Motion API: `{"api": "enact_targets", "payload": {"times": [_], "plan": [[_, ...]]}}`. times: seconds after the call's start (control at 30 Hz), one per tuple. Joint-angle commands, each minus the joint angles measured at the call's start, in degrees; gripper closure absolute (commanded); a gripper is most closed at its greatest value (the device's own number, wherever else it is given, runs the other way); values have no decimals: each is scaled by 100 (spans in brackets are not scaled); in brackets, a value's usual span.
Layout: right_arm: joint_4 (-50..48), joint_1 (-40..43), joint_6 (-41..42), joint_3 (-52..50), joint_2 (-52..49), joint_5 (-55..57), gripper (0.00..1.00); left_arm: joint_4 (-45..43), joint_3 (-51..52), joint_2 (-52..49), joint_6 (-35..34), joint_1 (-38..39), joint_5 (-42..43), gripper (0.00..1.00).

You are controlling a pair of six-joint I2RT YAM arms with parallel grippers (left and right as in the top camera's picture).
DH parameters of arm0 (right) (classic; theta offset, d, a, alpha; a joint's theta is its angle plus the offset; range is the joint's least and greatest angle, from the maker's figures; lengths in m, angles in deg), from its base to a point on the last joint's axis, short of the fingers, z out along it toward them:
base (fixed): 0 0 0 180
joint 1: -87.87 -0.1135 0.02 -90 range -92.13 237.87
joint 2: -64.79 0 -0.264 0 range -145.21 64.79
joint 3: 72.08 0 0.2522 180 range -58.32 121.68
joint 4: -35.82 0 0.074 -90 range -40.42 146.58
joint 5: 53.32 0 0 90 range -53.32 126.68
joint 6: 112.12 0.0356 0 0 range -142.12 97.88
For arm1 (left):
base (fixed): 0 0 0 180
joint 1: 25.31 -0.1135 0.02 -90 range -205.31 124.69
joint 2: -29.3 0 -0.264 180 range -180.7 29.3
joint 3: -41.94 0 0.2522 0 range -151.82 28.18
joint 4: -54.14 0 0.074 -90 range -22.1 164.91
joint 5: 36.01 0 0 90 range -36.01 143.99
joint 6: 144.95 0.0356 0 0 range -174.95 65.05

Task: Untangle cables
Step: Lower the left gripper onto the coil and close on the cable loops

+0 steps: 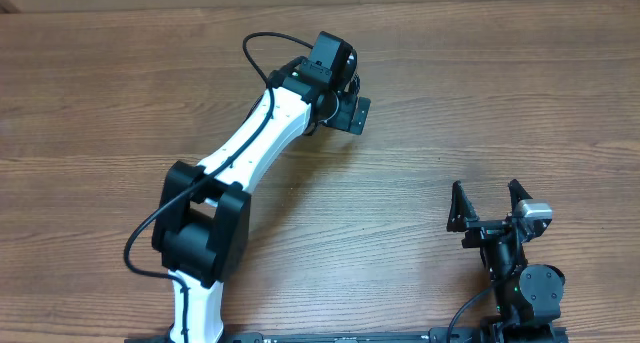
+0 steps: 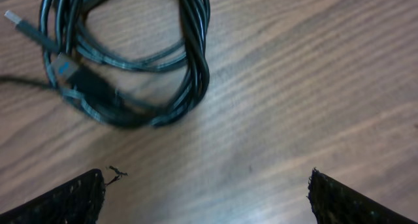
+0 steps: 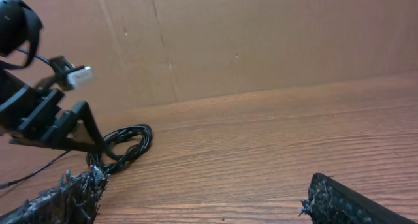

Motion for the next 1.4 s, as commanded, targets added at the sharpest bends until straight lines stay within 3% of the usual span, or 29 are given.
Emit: {"api": "enact_targets", "payload": {"times": [0.0,0.63,1.37], "plan": [[-31,28,-4,-59,57,-31,0,-254,-186,-321,-11,9,-28,0],[-31,28,-7,-59,57,-31,0,-1902,-184,-977,538,13,-293,0],[-31,28,-7,-59,57,-31,0,-2472,-184,-1438,544,151,-376,0]]}}
